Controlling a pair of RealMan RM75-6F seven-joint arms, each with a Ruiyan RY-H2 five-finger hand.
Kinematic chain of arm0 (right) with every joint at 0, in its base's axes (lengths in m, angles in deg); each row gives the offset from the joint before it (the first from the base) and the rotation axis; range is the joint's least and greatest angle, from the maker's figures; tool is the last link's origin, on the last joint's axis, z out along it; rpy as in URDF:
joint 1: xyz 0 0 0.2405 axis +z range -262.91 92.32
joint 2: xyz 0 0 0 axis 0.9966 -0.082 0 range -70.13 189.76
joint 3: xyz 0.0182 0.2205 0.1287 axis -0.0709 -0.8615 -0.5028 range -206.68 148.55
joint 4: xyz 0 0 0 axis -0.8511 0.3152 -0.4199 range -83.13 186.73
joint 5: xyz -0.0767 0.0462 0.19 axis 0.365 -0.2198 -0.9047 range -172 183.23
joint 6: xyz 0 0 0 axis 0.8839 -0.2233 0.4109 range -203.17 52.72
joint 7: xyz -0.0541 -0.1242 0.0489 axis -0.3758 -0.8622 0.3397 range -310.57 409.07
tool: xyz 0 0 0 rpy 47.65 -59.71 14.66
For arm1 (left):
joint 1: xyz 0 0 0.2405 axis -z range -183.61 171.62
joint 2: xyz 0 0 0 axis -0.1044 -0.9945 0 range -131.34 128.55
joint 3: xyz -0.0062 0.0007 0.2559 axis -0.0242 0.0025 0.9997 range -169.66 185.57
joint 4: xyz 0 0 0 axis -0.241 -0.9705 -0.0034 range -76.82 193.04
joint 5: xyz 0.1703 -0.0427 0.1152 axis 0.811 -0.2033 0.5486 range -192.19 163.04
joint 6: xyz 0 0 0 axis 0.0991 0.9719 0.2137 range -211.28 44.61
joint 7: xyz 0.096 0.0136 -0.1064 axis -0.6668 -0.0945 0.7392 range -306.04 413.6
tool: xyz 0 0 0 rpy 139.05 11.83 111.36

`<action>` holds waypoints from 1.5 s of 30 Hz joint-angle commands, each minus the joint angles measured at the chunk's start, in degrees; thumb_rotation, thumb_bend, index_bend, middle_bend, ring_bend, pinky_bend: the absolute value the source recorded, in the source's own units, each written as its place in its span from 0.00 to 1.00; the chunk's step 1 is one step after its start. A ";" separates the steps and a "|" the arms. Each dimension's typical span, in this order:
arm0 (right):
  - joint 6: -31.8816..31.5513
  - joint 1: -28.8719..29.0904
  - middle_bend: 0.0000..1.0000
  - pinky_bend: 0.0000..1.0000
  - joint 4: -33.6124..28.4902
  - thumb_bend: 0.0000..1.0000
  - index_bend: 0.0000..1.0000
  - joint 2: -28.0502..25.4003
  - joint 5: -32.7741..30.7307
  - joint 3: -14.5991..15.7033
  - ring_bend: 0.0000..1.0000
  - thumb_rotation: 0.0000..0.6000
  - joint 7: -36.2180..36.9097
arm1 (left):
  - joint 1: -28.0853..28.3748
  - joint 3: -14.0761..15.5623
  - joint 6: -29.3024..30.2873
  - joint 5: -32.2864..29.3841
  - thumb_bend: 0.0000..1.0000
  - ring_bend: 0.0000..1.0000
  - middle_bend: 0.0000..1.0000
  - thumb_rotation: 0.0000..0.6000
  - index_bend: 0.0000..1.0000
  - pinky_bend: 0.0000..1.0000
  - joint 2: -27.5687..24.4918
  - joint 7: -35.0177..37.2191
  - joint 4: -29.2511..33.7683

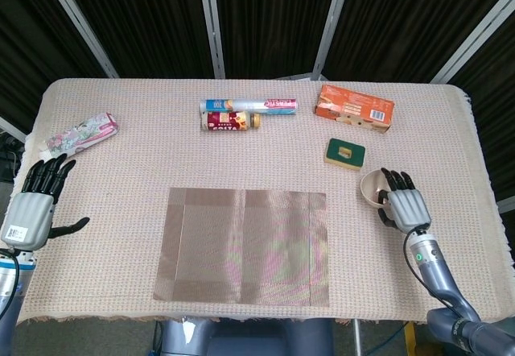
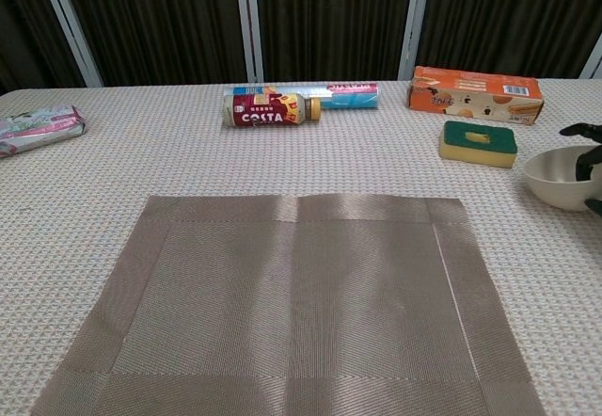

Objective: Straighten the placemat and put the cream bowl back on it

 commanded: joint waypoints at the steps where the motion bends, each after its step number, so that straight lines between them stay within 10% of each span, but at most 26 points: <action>1: -5.86 -0.51 0.00 0.00 -2.69 0.46 0.67 -1.24 4.48 0.77 0.00 1.00 1.80 | -0.05 -0.11 -0.24 0.16 0.00 0.00 0.00 1.00 0.00 0.00 -0.06 0.18 0.07; 8: -13.00 0.62 0.03 0.00 -13.24 0.46 0.67 -5.86 12.97 2.11 0.00 1.00 2.39 | -0.28 -0.42 -0.56 0.61 0.00 0.00 0.00 1.00 0.00 0.00 -0.39 1.01 0.26; 18: -6.76 8.16 0.08 0.00 -26.56 0.46 0.68 -8.01 20.01 2.72 0.00 1.00 -1.94 | -0.48 -1.11 -1.17 0.24 0.00 0.00 0.00 1.00 0.00 0.00 -0.82 2.15 -0.02; 42: 8.54 19.70 0.08 0.00 -18.10 0.44 0.68 10.62 15.25 1.30 0.00 1.00 -11.79 | -1.27 -2.60 -2.95 -2.47 0.00 0.00 0.00 1.00 0.00 0.00 -0.60 2.25 -2.55; 45: 8.22 19.37 0.07 0.00 -17.77 0.38 0.53 10.72 14.73 1.80 0.00 1.00 -11.46 | -1.27 -2.68 -3.04 -2.44 0.00 0.00 0.00 1.00 0.00 0.00 -0.52 2.14 -2.62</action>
